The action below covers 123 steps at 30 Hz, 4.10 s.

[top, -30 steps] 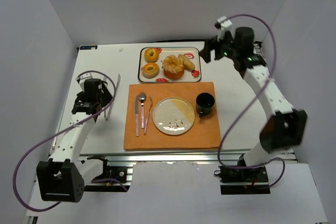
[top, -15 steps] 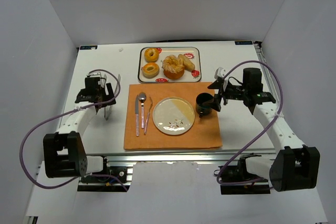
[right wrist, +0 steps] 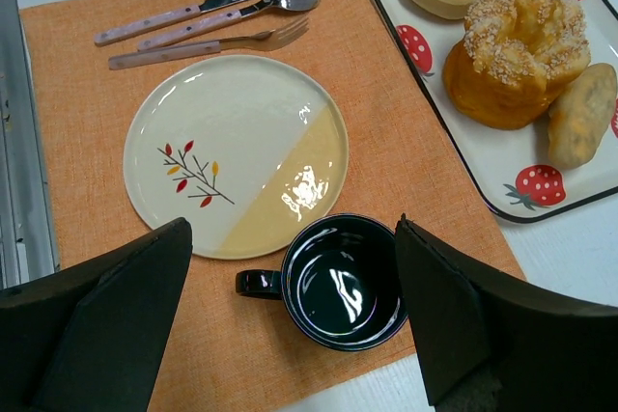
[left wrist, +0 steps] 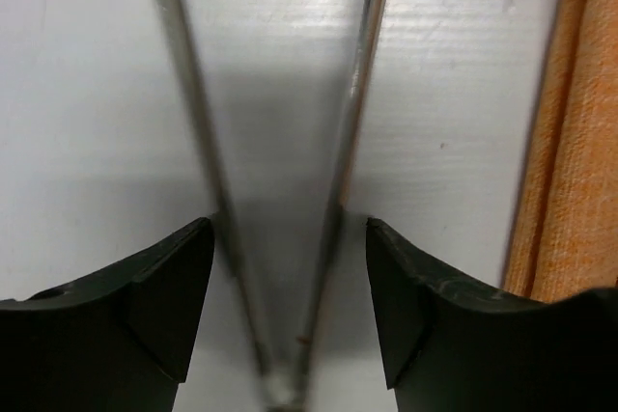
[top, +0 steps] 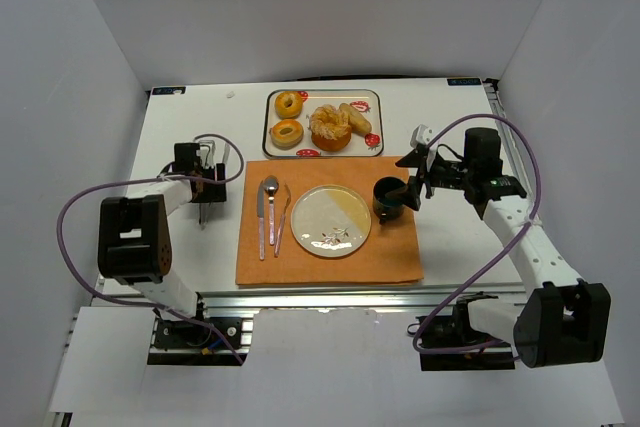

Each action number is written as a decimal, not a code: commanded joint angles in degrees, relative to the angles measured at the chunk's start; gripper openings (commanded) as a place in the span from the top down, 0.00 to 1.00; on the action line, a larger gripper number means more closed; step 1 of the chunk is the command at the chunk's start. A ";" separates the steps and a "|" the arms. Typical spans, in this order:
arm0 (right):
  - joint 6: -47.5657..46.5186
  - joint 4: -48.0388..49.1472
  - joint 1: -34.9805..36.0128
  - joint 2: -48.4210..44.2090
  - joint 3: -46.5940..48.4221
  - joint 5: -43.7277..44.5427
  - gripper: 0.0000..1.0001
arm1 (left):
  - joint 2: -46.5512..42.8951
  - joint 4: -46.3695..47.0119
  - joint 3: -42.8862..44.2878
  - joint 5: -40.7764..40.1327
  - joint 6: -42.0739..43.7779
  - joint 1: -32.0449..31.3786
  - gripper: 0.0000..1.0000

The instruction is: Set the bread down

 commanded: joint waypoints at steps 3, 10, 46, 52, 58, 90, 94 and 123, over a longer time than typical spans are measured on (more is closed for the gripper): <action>1.92 2.99 -0.12 -0.36 1.11 -1.16 0.11 | 4.41 2.29 0.27 7.86 0.88 2.86 0.40; 1.56 3.16 -0.04 -1.68 0.41 -0.19 0.11 | 3.19 2.64 -1.75 7.52 -1.13 3.74 0.80; 3.15 7.73 -0.47 -2.12 -0.91 -0.45 0.11 | -9.12 1.16 9.32 27.13 -57.48 -7.78 0.43; 3.15 7.82 -0.56 -2.12 -1.26 -0.63 0.10 | -7.10 4.65 8.97 26.50 -60.02 -7.86 0.44; 2.97 7.56 -0.65 -2.12 -1.26 -0.81 0.11 | -3.94 10.28 7.74 27.73 -63.01 -7.95 0.46; 1.30 4.83 -1.00 -0.28 1.99 -2.56 0.11 | -45.15 -5.26 -15.10 34.59 -62.66 -17.43 1.00; 2.18 5.97 -1.00 0.34 2.34 -3.00 0.11 | -44.45 -6.15 -15.90 33.10 -62.66 -21.65 1.00; 2.62 6.50 -1.09 -1.33 0.32 -3.27 0.11 | -42.69 -18.10 -6.60 21.77 -57.04 -27.99 0.44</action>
